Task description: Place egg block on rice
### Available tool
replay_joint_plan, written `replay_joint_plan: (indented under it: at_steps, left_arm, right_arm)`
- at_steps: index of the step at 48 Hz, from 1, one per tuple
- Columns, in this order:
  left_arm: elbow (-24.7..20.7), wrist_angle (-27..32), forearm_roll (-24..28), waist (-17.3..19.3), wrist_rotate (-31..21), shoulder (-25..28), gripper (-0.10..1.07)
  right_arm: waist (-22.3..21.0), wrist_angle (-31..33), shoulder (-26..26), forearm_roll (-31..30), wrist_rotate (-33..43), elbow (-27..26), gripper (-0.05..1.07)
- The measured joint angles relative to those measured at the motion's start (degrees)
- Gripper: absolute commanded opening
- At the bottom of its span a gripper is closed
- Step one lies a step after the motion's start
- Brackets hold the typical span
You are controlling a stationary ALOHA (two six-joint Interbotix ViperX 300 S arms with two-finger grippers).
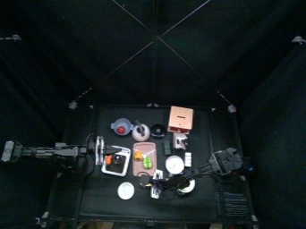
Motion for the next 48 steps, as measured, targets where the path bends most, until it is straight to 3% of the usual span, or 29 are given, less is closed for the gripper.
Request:
replay_joint_plan:
  at_steps: [14, 37, 48]
  left_arm:
    - [-0.09, 0.0, 0.44, 0.0, 0.0, 0.0, 0.01]
    - [0.0, 0.0, 0.62, 0.0, 0.0, 0.0, 0.01]
    - [0.0, 0.0, 0.7, 0.0, 0.0, -0.09, 0.01]
  right_arm:
    - [-0.44, 1.14, -6.68, 0.09, 0.09, 5.19, 0.61]
    - [-2.99, 7.12, -22.68, 0.88, 0.53, 20.13, 0.61]
    - [-4.75, 6.33, -28.48, -0.88, 9.14, 26.1, 0.61]
